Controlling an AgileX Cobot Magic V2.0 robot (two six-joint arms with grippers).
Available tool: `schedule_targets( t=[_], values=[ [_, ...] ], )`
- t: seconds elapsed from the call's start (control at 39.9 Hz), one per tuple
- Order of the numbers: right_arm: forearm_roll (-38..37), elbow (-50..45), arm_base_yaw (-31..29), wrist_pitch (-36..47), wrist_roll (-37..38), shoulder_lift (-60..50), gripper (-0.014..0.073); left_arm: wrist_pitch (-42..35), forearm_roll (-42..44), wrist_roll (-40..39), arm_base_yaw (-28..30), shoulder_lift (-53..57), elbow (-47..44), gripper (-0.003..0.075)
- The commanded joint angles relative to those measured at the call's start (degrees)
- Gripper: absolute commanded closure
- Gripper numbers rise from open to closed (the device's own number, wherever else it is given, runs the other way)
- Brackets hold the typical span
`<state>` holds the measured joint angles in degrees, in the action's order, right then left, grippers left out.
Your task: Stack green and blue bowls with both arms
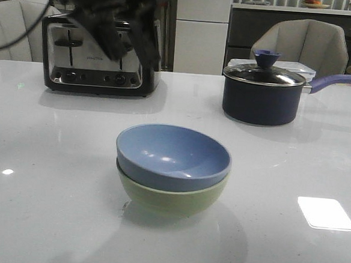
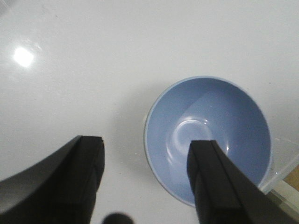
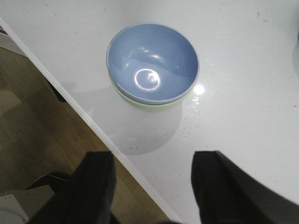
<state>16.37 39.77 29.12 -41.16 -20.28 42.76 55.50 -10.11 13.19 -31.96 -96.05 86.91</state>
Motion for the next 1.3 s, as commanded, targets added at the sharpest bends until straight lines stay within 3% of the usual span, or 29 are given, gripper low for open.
schedule_targets(
  t=[0.0,0.23,0.58,0.95,1.13,1.28],
  values=[
    [0.63,1.54,0.01,3.91,-0.68,-0.34,0.0115,-0.71,1.16,0.02,-0.5,8.9,-0.2,0.0264],
    [0.63,1.54,0.01,4.17,-0.68,-0.34,0.0115,-3.9,2.55,0.02,-0.5,22.07,-8.77,0.0264],
    [-0.85,1.54,-1.64,4.35,-0.63,-0.34,0.0115,-13.68,6.71,0.02,-0.5,41.9,-31.31,0.0264],
    [-0.85,1.54,-1.64,3.97,-0.63,-0.34,0.0117,-16.97,6.74,-0.56,-0.5,58.1,-48.43,0.0264],
    [-0.85,1.54,-1.64,3.43,-0.63,-0.34,0.0248,-17.67,6.86,-0.56,-0.5,58.82,-49.78,0.0299],
    [-0.85,1.54,-1.64,2.71,-0.63,-0.34,0.0413,-18.62,6.86,-0.56,-0.5,58.6,-49.78,0.0445]
  ],
)
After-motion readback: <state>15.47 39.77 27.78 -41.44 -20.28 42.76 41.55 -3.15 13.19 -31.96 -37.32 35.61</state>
